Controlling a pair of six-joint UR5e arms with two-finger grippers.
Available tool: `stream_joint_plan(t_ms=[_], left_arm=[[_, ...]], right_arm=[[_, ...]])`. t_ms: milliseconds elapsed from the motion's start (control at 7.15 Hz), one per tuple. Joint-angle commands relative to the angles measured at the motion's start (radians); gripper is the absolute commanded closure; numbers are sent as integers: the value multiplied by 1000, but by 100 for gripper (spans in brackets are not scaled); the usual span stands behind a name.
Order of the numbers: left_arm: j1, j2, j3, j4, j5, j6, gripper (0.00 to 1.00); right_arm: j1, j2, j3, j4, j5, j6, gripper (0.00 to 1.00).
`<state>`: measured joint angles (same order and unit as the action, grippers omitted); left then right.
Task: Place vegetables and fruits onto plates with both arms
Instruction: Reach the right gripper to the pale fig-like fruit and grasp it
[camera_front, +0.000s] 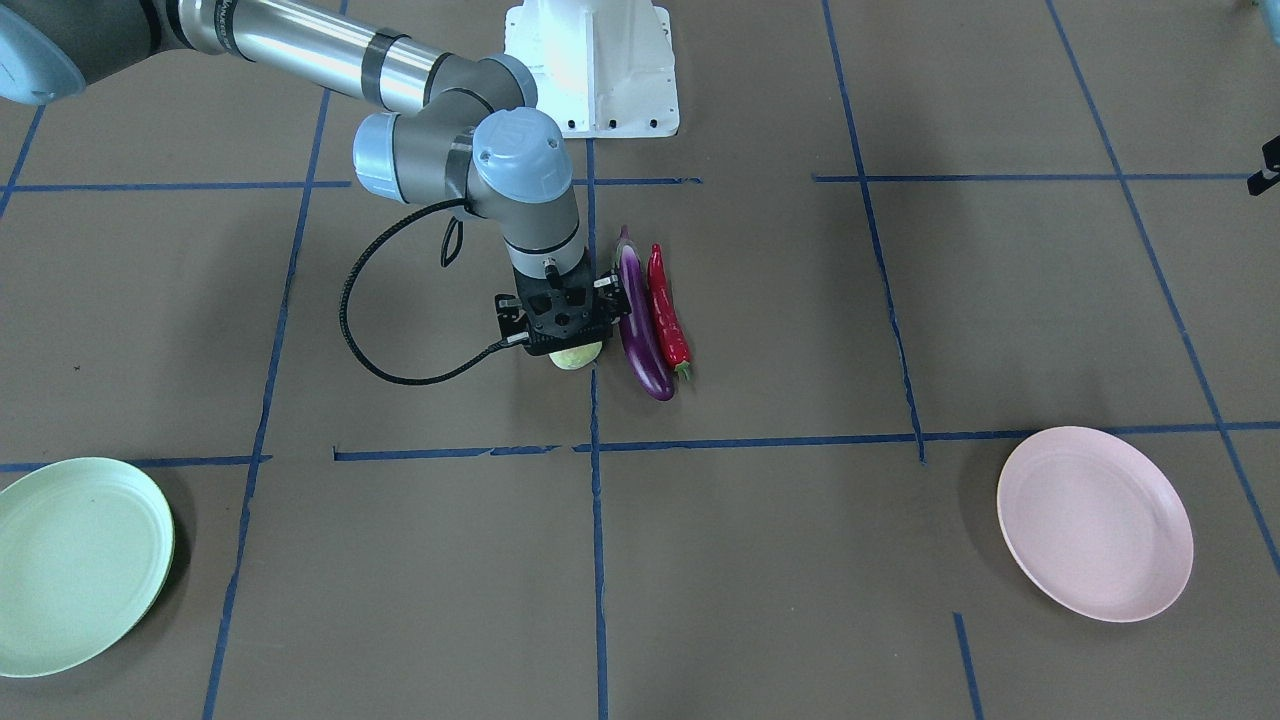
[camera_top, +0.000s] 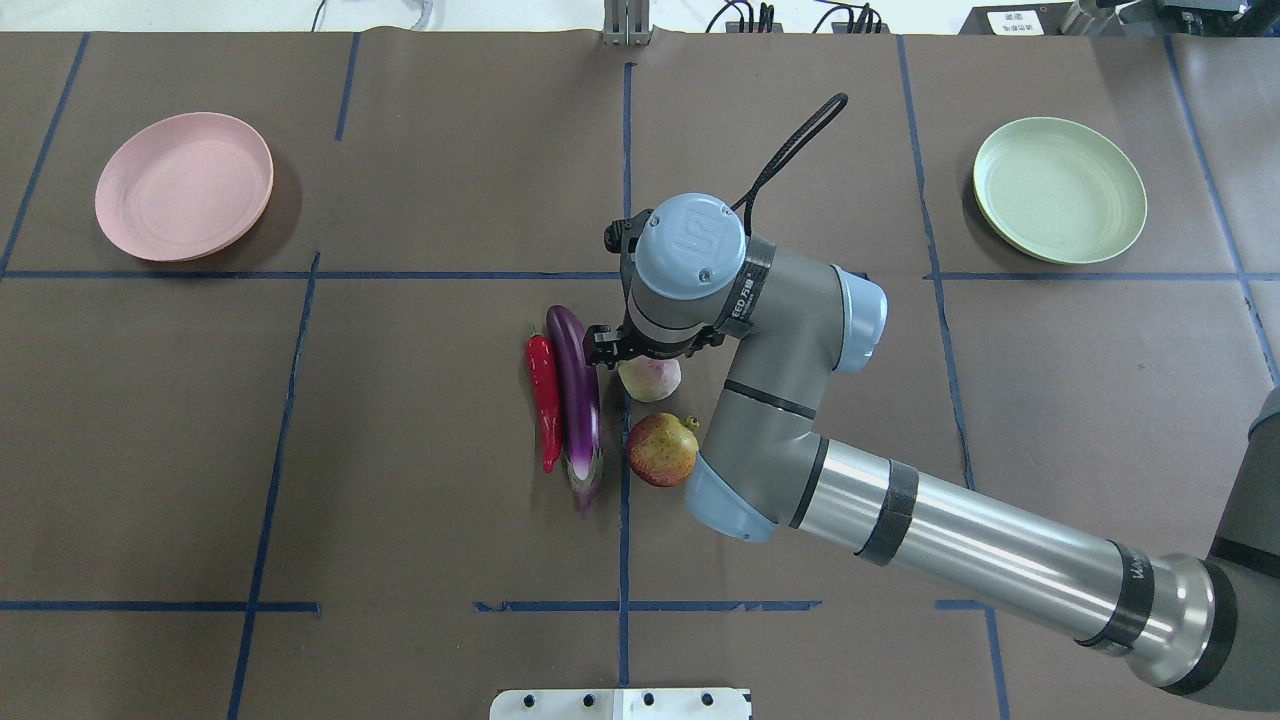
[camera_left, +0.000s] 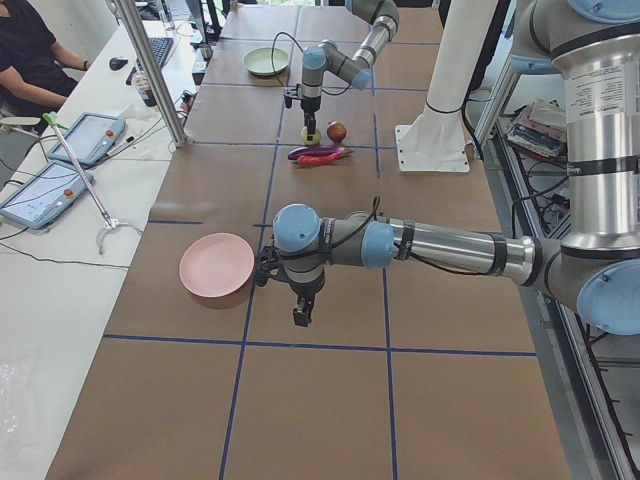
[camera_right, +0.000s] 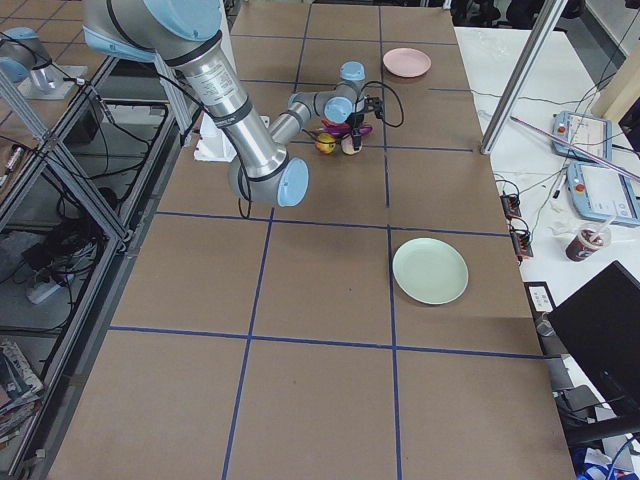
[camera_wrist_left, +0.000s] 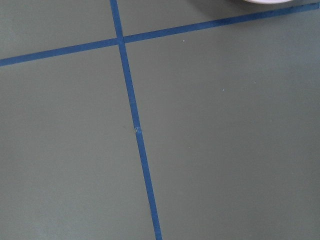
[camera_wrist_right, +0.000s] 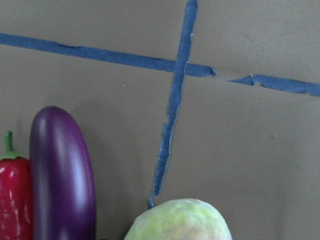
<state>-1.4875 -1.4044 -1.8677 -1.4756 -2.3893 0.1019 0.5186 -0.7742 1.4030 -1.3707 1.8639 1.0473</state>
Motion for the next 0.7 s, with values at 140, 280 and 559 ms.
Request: stream_joint_plan(t_ms=[140, 280, 559], left_arm=[[12, -4, -5, -8, -2, -63, 0], [76, -7, -31, -62, -2, -165, 0], [223, -51, -102, -185, -4, -495, 0]], right_arm=[[-9, 0, -16, 25, 4, 37, 73], [3, 0, -1, 25, 12, 46, 98], [136, -46, 129, -40, 113, 46, 100]])
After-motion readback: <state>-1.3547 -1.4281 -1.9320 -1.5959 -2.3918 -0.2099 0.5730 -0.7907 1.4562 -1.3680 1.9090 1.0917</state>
